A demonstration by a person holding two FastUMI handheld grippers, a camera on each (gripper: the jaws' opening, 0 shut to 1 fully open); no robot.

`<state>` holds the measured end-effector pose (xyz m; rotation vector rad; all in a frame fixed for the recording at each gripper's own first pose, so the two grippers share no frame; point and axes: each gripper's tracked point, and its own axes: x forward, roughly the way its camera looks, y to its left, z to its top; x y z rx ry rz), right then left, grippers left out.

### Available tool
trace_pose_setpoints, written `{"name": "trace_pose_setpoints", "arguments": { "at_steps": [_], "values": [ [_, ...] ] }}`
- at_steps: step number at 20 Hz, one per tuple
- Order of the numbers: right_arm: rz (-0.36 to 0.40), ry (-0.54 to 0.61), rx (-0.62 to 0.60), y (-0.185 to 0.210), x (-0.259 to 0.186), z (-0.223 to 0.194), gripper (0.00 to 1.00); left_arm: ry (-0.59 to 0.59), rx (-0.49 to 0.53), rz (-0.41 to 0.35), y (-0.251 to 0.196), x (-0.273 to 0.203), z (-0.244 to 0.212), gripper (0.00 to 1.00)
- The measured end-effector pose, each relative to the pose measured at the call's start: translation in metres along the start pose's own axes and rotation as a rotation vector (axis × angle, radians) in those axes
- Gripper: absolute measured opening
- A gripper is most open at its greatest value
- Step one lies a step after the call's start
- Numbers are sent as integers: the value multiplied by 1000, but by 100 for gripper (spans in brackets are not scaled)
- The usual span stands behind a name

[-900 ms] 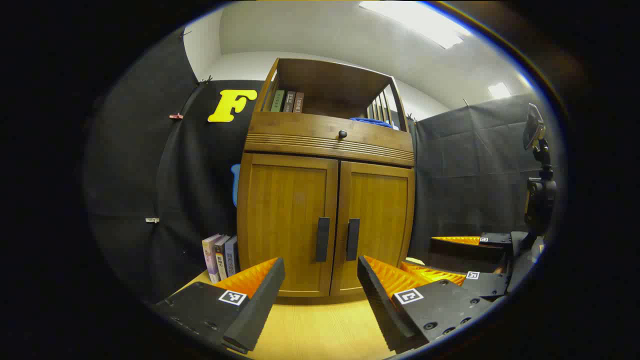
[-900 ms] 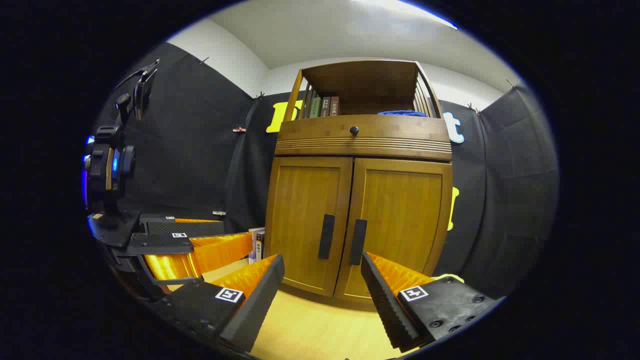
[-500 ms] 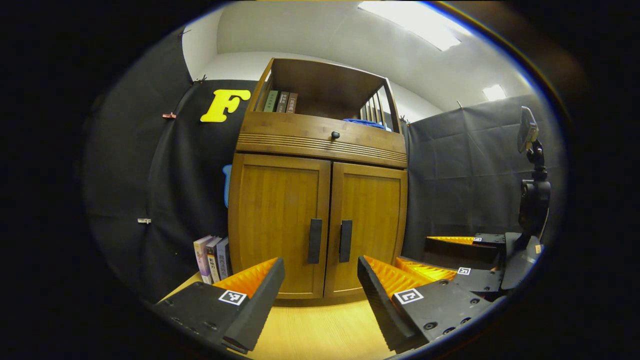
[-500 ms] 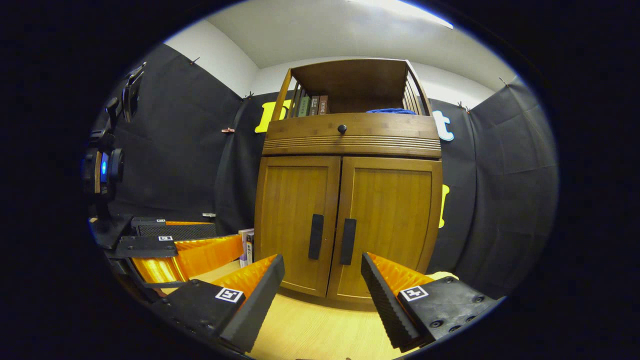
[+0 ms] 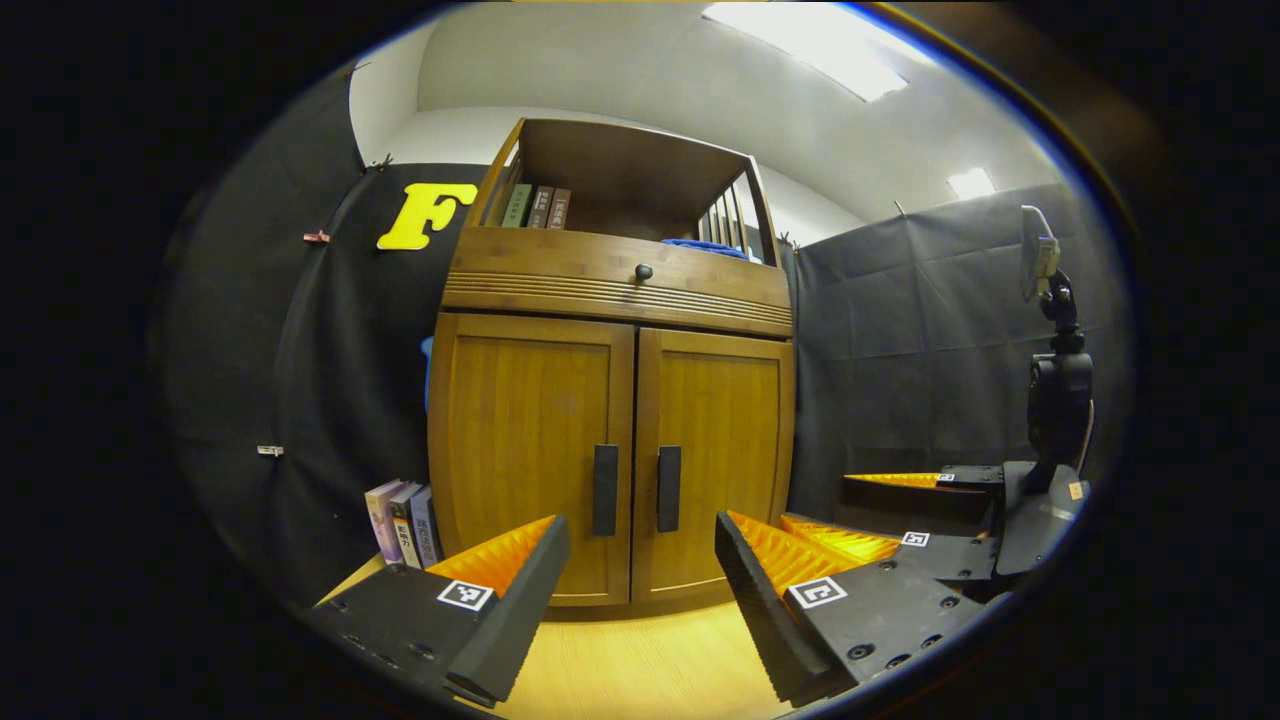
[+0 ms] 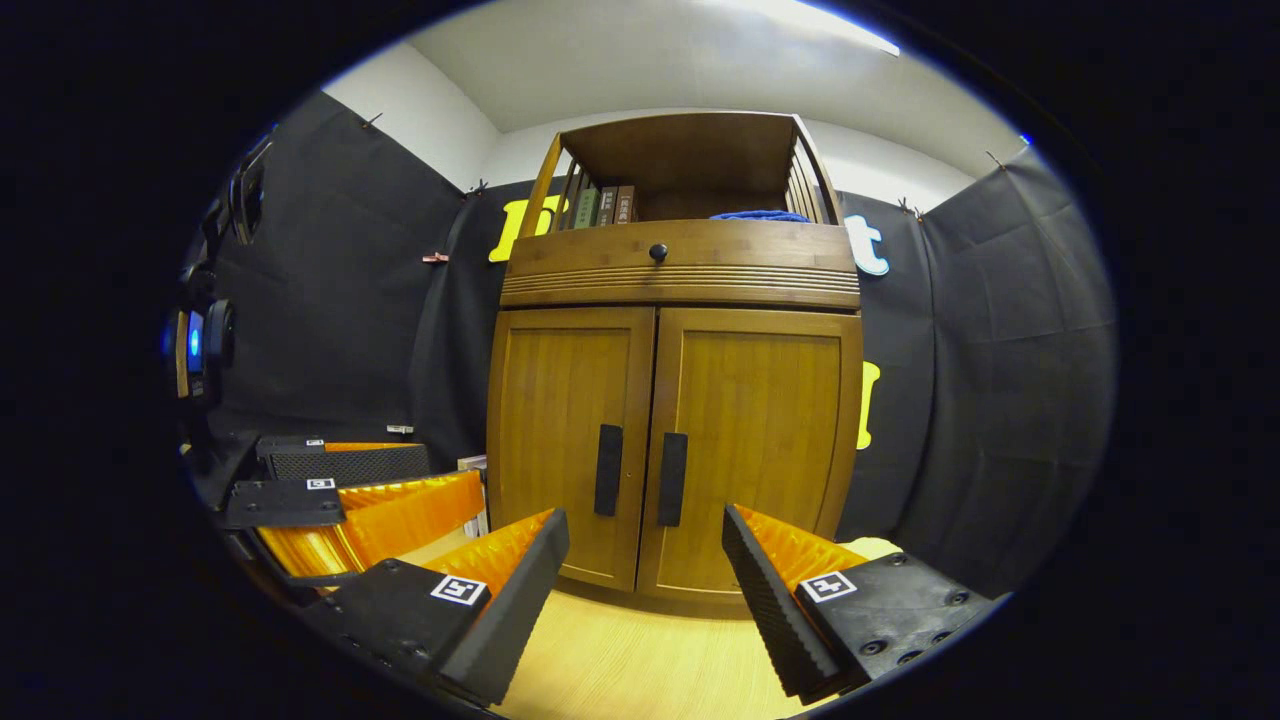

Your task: Open the right door of the double-door shoe cabinet with the right hand, and open the left door with the left hand.

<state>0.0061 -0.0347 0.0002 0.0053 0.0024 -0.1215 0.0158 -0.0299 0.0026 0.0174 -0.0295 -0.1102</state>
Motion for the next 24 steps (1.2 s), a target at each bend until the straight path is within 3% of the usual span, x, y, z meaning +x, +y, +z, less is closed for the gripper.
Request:
{"name": "trace_pose_setpoints", "arguments": {
  "at_steps": [15, 20, 24],
  "values": [
    [-12, 27, 9, -8, 74, -23, 98, -24, -28, -14, 15, 8, 1, 91],
    [-23, 38, 14, -13, 123, -29, 98, -24, -35, -7, 18, 7, 1, 91],
    [-86, 35, -32, -25, 173, -42, 98, -21, -42, 1, 25, 7, 0, 91]
  ]
}}
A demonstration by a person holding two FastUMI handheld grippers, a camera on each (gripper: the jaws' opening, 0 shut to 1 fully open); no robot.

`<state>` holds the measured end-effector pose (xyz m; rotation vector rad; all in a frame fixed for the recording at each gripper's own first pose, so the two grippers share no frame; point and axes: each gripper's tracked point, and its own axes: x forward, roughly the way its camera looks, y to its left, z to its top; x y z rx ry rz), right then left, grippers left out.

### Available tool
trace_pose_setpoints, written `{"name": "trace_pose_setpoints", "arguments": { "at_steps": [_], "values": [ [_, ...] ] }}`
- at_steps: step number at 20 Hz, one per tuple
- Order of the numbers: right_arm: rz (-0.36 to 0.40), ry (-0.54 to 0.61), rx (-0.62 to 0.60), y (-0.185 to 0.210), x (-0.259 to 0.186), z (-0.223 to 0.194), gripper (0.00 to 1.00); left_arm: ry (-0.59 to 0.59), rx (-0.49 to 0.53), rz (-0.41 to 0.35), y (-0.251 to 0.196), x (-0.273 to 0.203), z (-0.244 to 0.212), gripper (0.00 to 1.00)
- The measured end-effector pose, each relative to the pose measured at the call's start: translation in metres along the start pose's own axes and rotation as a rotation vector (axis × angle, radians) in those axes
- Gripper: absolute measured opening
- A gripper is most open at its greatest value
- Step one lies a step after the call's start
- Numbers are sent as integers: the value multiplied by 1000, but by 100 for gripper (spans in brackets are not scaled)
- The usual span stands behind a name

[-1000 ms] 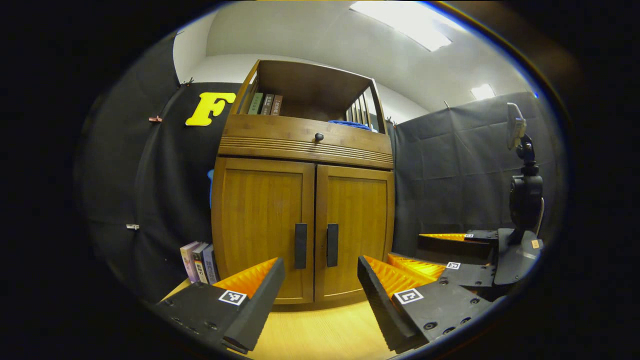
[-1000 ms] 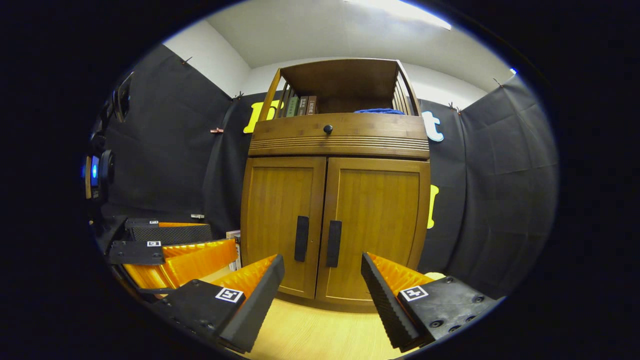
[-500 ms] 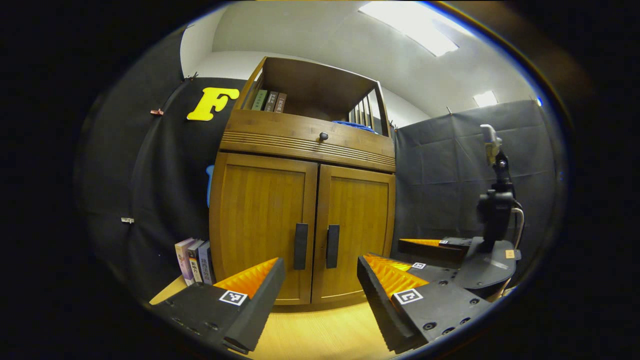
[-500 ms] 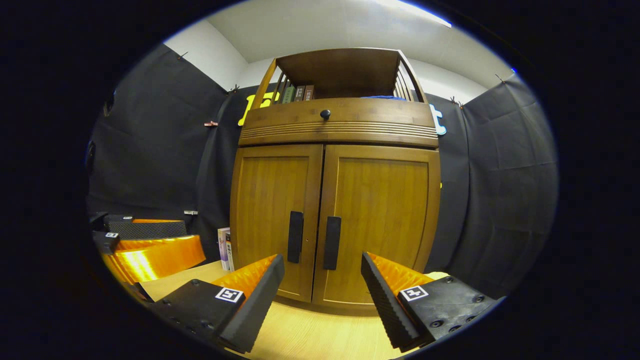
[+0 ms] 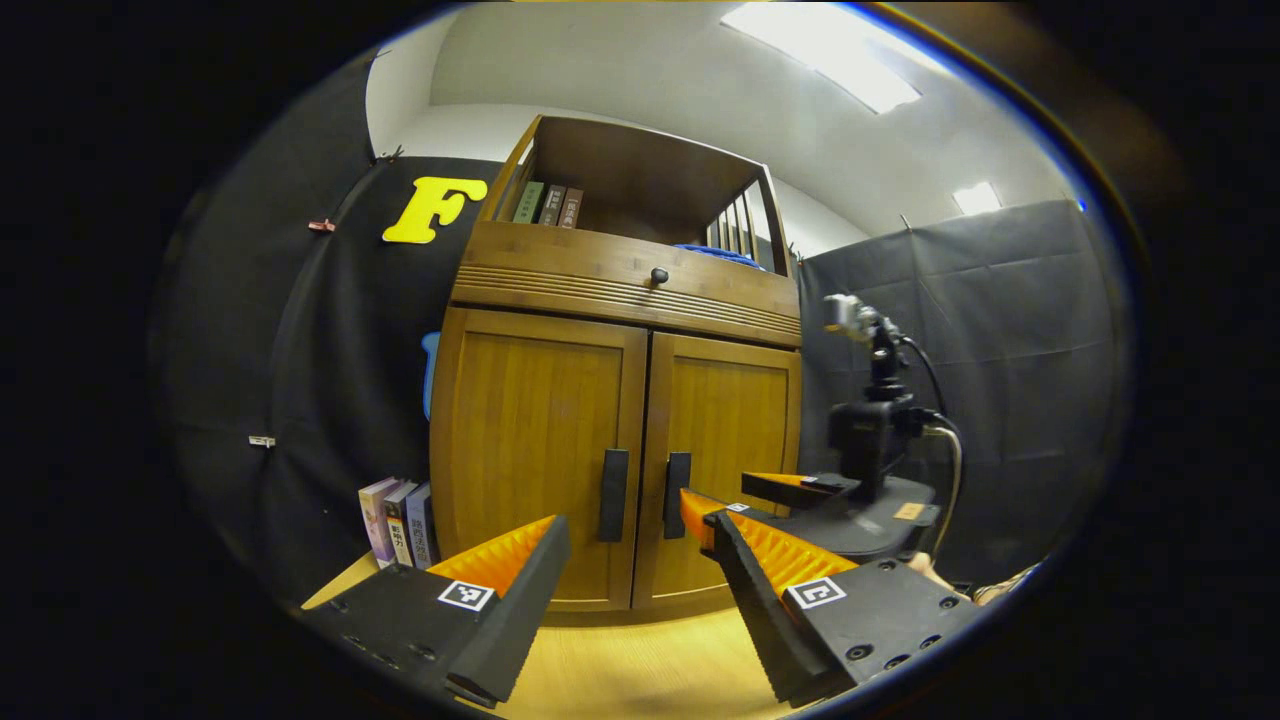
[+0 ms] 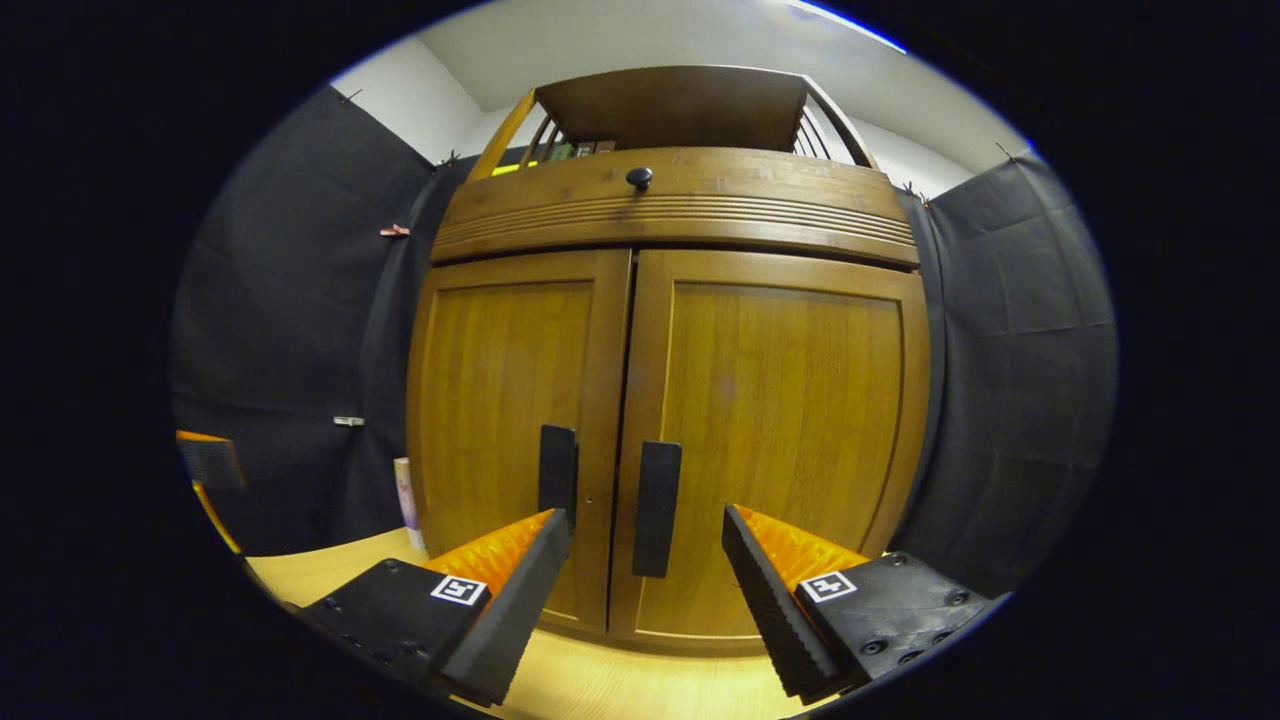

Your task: Open the right door of the double-door shoe cabinet with the right hand, and open the left door with the left hand.

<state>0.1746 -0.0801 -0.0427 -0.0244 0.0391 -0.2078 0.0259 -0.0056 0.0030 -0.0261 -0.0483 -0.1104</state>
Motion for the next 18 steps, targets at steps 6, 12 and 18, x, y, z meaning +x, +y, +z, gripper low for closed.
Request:
{"name": "trace_pose_setpoints", "arguments": {
  "at_steps": [6, 12, 18],
  "values": [
    [-42, 31, -5, -1, 55, -31, 96, 14, 6, 21, 18, -1, -8, 91],
    [-121, 3, -8, -17, 73, -34, 79, 42, -7, 37, 33, -1, -18, 91],
    [-127, 24, 7, -12, 78, -36, 34, 58, 9, 73, 44, -14, -23, 90]
  ]
}}
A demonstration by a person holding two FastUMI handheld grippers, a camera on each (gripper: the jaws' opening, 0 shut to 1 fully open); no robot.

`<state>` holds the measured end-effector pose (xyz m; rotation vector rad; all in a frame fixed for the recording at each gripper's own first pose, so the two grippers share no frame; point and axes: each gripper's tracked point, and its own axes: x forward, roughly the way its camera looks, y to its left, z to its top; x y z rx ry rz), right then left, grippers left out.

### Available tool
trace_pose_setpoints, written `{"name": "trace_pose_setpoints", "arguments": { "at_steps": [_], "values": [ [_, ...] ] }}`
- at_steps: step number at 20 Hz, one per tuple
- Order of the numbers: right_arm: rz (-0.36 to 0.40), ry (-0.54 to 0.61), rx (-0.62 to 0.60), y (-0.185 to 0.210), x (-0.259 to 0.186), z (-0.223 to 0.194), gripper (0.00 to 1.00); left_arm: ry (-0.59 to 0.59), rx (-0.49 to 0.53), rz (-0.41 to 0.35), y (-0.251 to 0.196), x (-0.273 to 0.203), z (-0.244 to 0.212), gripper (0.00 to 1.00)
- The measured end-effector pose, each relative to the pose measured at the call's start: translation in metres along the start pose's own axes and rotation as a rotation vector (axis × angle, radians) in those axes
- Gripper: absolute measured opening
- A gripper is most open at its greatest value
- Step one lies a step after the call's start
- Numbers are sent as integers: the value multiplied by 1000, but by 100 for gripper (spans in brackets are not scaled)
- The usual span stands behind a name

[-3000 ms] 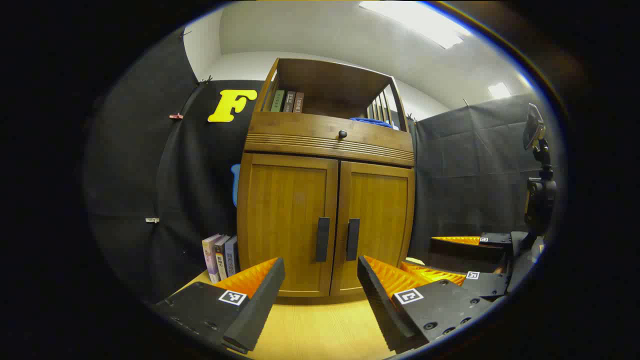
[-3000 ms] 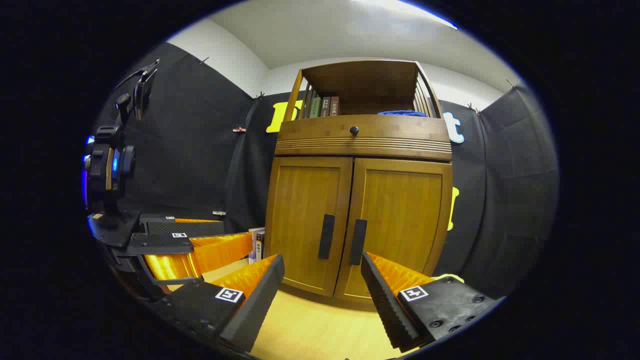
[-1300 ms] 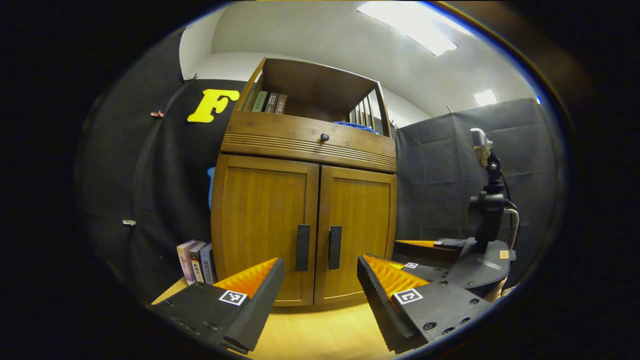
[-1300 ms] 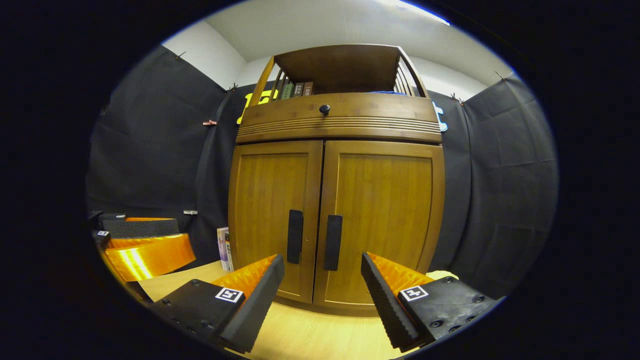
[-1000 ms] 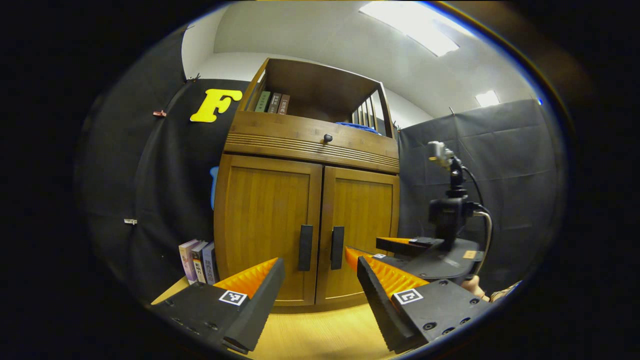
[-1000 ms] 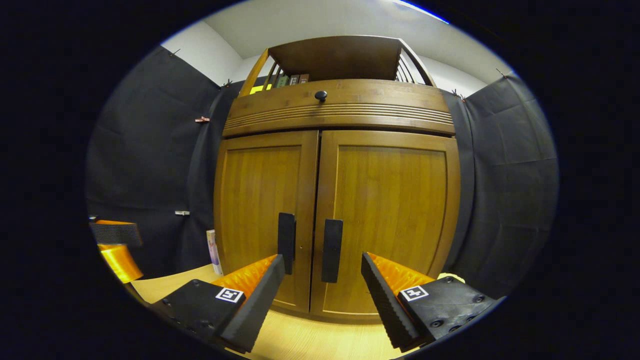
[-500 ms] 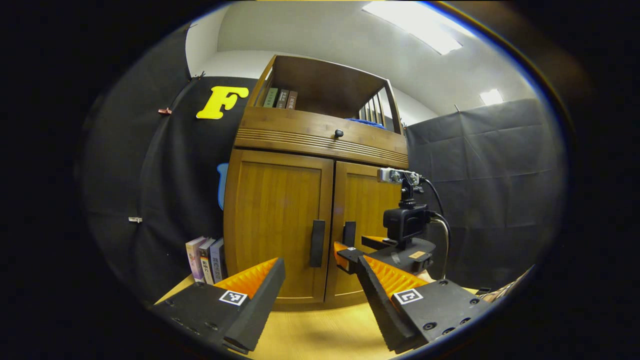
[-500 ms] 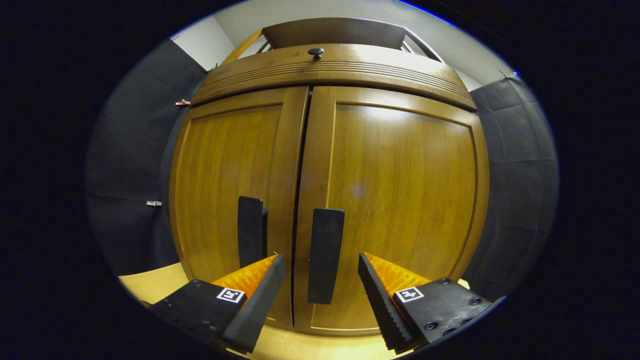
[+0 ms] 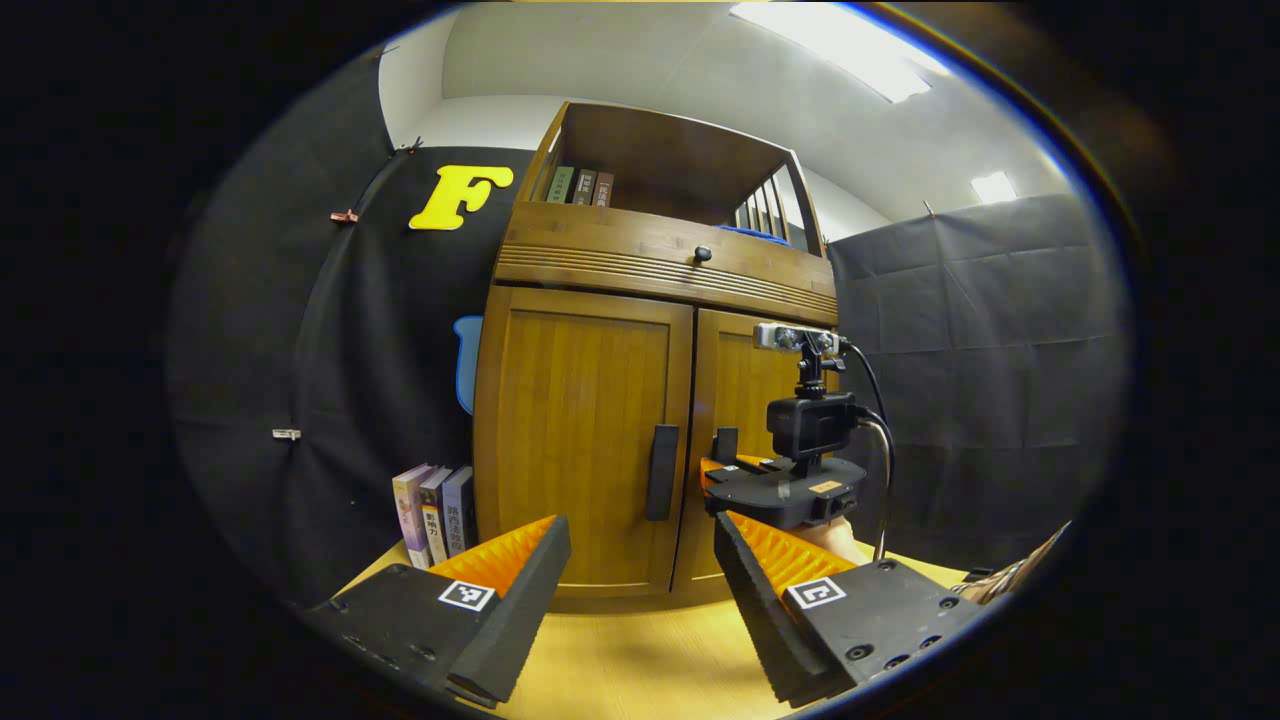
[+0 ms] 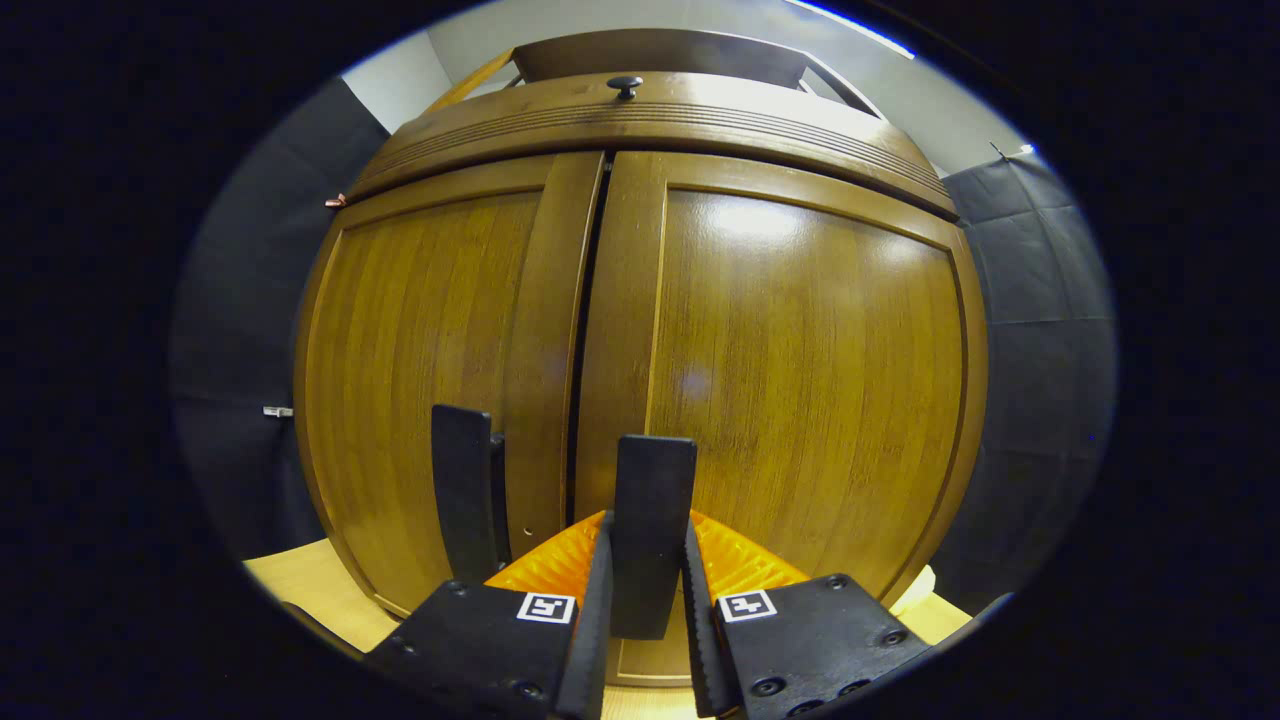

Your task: Open the right door of the double-door shoe cabinet with the right hand, and open the left door with the left hand.

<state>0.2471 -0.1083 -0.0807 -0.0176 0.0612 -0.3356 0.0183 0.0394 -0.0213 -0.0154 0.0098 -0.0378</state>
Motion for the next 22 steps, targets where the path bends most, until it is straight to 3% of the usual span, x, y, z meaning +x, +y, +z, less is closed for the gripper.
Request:
{"name": "trace_pose_setpoints", "arguments": {
  "at_steps": [4, 5, 6, 9, 10, 13, 14, 19, 20, 21, 22],
  "values": [
    [12, 7, -11, 1, 0, 0, 25, -3, -7, 15, 2, -8, 5, 90],
    [18, 11, -15, 1, -1, 0, 30, -6, -9, 16, 0, -12, 5, 90],
    [29, 18, -11, 2, -3, 0, 25, -9, -10, 18, -2, -14, 6, 90],
    [67, 31, 11, 2, -13, 2, 26, -16, 3, 25, -6, -22, 9, 90],
    [77, 31, 11, 1, -21, 3, 30, -23, 9, 27, -8, -24, 12, 90],
    [103, 16, -2, -8, -60, 4, 30, -27, 8, 21, -16, -28, 11, 90],
    [113, 18, -5, -10, -67, 5, 25, -23, 2, 18, -19, -29, 10, 90],
    [157, 35, -1, -30, -111, 7, 30, -13, -16, -4, -39, -35, 7, 90],
    [160, 32, -4, -34, -119, 7, 25, -14, -16, -10, -44, -36, 8, 90],
    [161, 33, -10, -38, -127, 8, 30, -15, -14, -18, -50, -36, 7, 90],
    [163, 33, -15, -42, -134, 9, 25, -14, -13, -27, -55, -36, 7, 90]
  ]
}}
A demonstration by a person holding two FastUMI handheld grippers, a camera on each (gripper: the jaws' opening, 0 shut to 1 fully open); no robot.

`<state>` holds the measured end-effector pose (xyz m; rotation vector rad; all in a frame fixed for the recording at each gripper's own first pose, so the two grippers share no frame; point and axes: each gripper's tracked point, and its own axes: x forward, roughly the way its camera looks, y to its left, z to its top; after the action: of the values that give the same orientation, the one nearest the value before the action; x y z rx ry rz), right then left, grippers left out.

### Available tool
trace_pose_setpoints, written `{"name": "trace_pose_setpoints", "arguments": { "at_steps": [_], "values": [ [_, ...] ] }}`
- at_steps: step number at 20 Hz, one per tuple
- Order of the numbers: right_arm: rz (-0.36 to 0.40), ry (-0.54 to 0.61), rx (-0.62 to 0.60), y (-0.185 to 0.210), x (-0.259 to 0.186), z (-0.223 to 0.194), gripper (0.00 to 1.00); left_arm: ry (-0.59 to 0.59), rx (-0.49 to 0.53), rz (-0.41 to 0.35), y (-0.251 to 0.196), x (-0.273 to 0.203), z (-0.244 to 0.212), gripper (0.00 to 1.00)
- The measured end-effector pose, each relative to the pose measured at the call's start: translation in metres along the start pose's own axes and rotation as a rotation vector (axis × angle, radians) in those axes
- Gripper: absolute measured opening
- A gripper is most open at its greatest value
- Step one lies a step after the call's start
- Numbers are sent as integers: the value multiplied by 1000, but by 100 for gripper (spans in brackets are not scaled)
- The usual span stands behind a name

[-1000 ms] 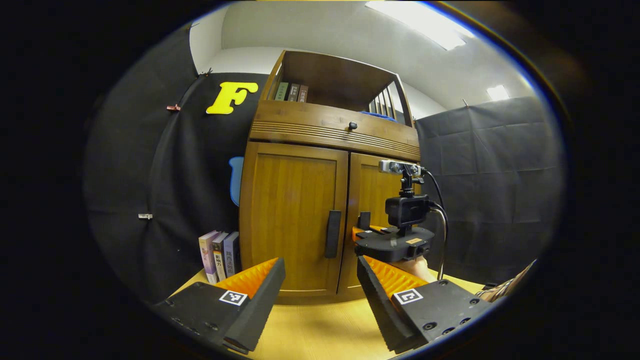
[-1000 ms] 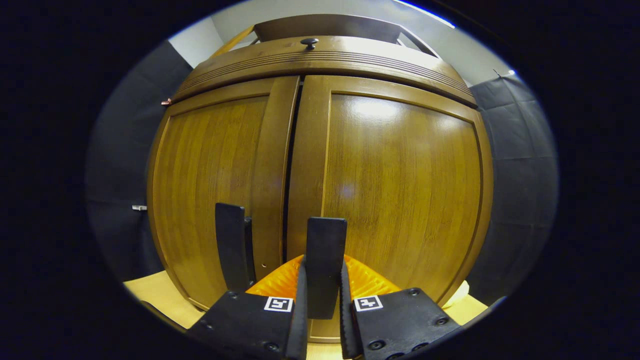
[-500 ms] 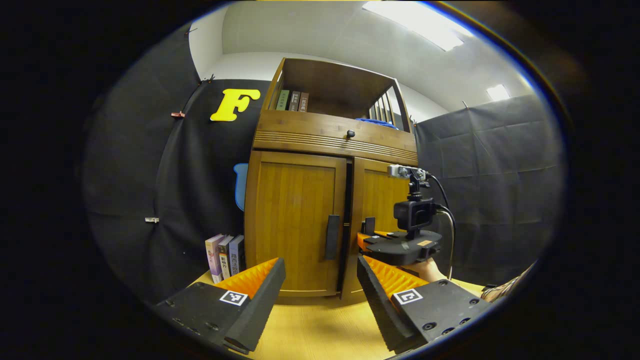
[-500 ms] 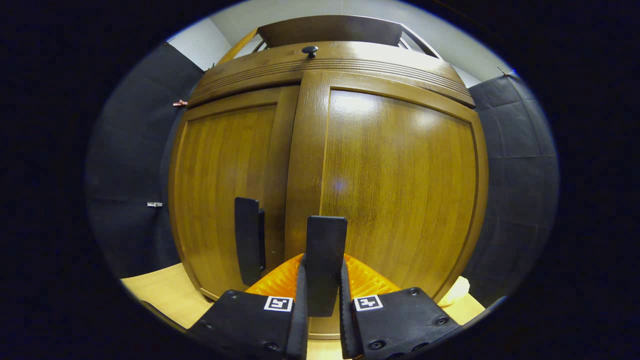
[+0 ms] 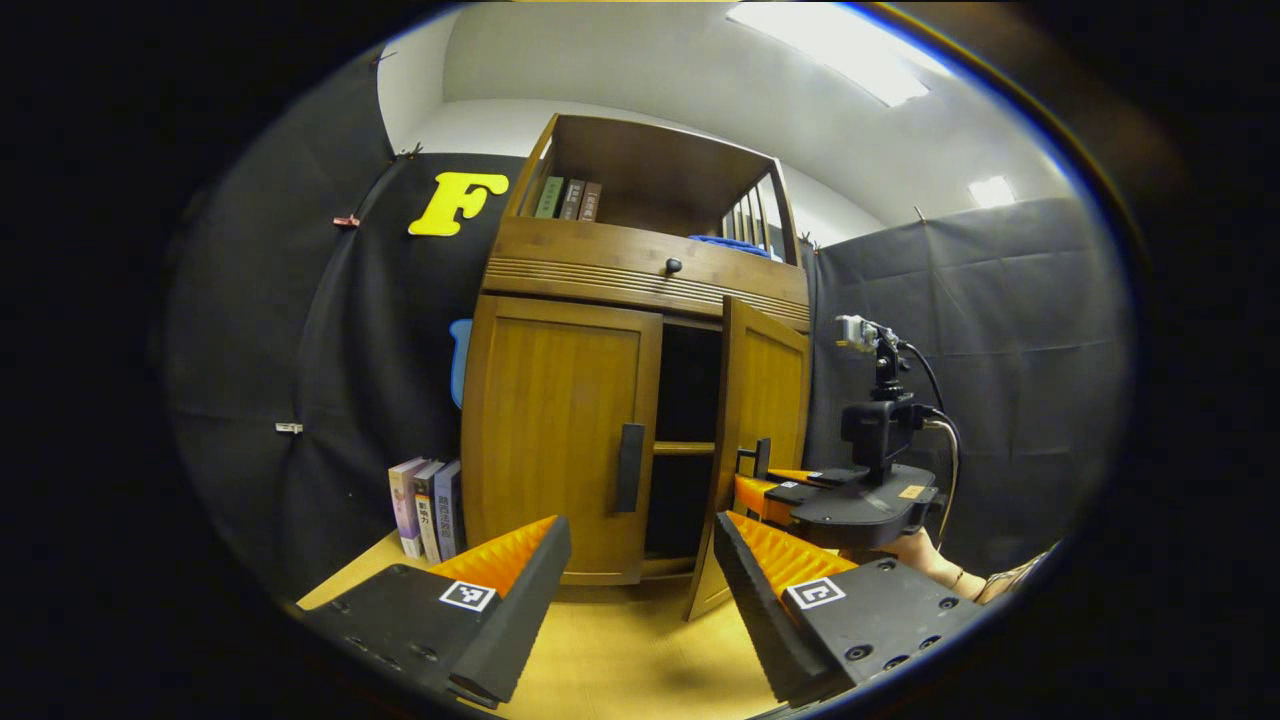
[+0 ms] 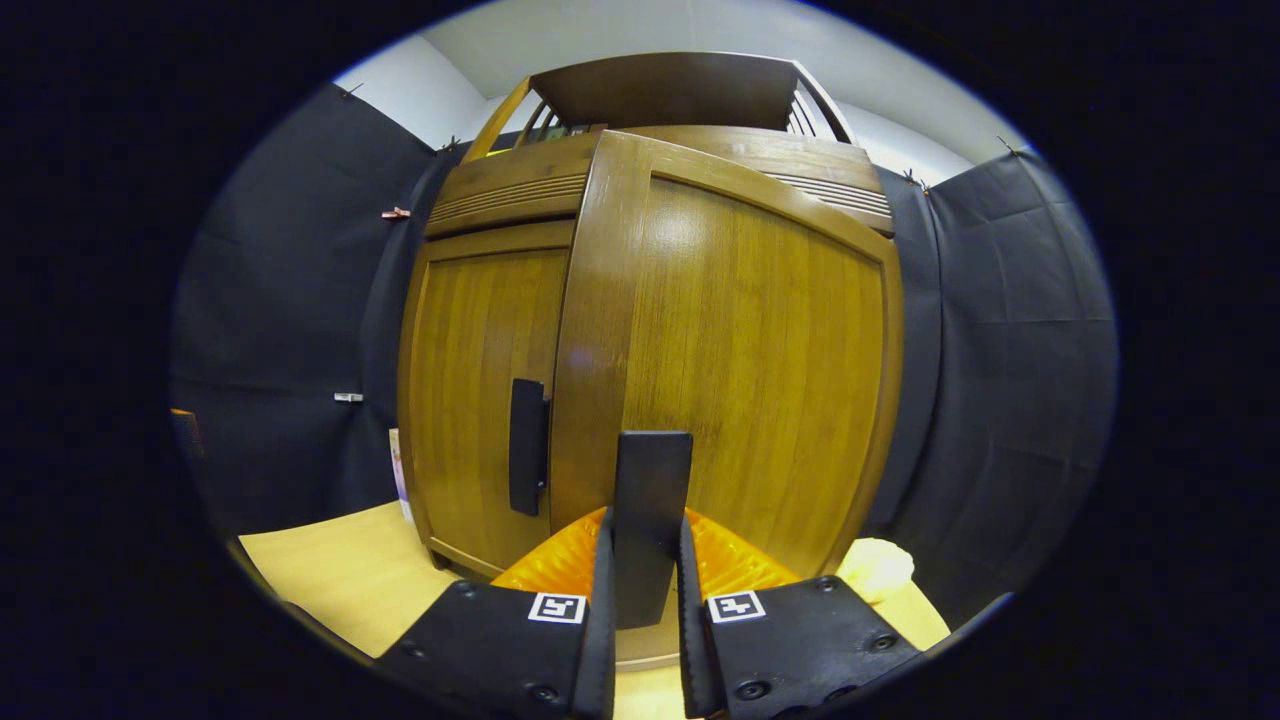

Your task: Open the right door of the double-door shoe cabinet with the right hand, and open the left door with the left hand.

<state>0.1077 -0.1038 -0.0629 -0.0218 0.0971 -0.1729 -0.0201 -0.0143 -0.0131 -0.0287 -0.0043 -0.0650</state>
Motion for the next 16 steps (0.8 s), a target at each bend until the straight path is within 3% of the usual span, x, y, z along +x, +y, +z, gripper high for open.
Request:
{"name": "trace_pose_setpoints", "arguments": {
  "at_steps": [1, 2, 5, 6, 16],
  "values": [
    [1, -2, -2, -3, -7, 1, 30, 0, 2, -12, -6, -1, -1, 90],
    [2, -4, -3, -7, -12, 1, 25, 0, 4, -24, -11, -1, -2, 90],
    [-6, -12, -6, -17, -29, 0, 25, 6, 13, -46, -24, 0, -7, 90],
    [-8, -12, -8, -21, -35, 0, 29, 10, 16, -51, -27, 2, -8, 90],
    [-34, 5, -15, -60, -72, 1, 29, 0, -11, -106, -56, 24, -10, 89]
  ]
}}
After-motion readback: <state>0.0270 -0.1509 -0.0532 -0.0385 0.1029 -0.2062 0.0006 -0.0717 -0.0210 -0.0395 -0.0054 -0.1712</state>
